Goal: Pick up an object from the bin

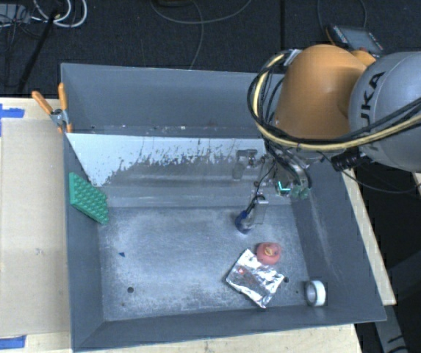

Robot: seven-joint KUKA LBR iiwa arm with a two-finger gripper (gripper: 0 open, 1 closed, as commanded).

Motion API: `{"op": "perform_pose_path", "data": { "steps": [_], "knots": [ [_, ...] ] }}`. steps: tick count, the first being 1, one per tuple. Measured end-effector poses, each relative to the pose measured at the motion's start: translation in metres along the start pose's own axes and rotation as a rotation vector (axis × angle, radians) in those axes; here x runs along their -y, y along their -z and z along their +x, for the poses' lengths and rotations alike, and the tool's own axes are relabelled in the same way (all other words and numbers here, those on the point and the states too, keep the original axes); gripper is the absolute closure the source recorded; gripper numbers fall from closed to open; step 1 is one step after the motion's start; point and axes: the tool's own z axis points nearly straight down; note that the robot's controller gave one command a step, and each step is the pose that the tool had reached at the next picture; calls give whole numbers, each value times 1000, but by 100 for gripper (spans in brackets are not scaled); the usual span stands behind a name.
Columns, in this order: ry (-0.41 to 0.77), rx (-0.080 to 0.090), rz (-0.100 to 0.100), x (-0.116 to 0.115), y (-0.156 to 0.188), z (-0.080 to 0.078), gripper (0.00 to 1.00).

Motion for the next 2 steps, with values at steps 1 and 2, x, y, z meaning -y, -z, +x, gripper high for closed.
{"op": "perform_pose_path", "data": {
  "steps": [1, 2],
  "knots": [
    [183, 0, 0, 31, -108, 29, 0],
    [372, 7, 1, 40, -137, 101, 0]
  ]
}}
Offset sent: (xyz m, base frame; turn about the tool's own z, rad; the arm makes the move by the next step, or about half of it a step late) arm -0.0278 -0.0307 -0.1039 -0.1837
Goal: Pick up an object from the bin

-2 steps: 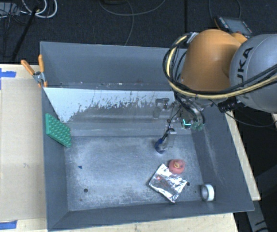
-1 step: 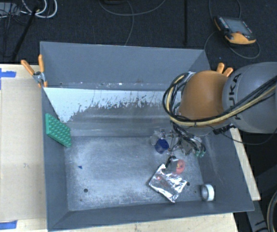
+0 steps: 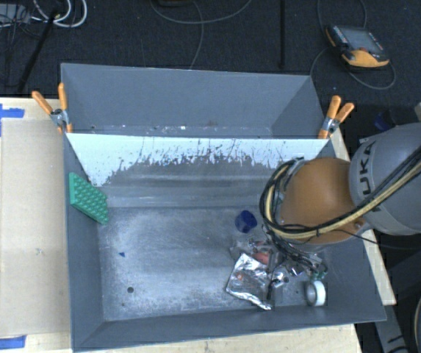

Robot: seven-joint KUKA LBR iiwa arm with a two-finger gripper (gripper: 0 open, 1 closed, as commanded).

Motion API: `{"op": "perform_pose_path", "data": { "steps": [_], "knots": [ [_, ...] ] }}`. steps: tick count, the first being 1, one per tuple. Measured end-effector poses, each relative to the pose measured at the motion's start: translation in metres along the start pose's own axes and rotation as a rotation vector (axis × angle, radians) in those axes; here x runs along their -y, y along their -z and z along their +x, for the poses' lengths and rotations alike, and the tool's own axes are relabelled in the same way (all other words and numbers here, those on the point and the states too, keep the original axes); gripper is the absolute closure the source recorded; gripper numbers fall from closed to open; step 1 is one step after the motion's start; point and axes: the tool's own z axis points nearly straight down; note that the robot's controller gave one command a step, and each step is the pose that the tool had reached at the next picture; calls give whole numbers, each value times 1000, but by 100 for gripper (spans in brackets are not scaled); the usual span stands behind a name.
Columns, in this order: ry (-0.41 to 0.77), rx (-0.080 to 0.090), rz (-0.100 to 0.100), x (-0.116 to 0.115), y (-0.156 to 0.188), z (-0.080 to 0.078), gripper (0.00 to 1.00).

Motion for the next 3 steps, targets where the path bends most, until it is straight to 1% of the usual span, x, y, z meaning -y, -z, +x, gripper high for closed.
{"op": "perform_pose_path", "data": {
  "steps": [1, 2, 3],
  "knots": [
    [0, 1, 0, 0, 0, -1, 100],
    [-1, 8, 3, -13, 113, 0, 100],
    [31, 9, 5, 3, 217, -3, 100]
  ]
}}
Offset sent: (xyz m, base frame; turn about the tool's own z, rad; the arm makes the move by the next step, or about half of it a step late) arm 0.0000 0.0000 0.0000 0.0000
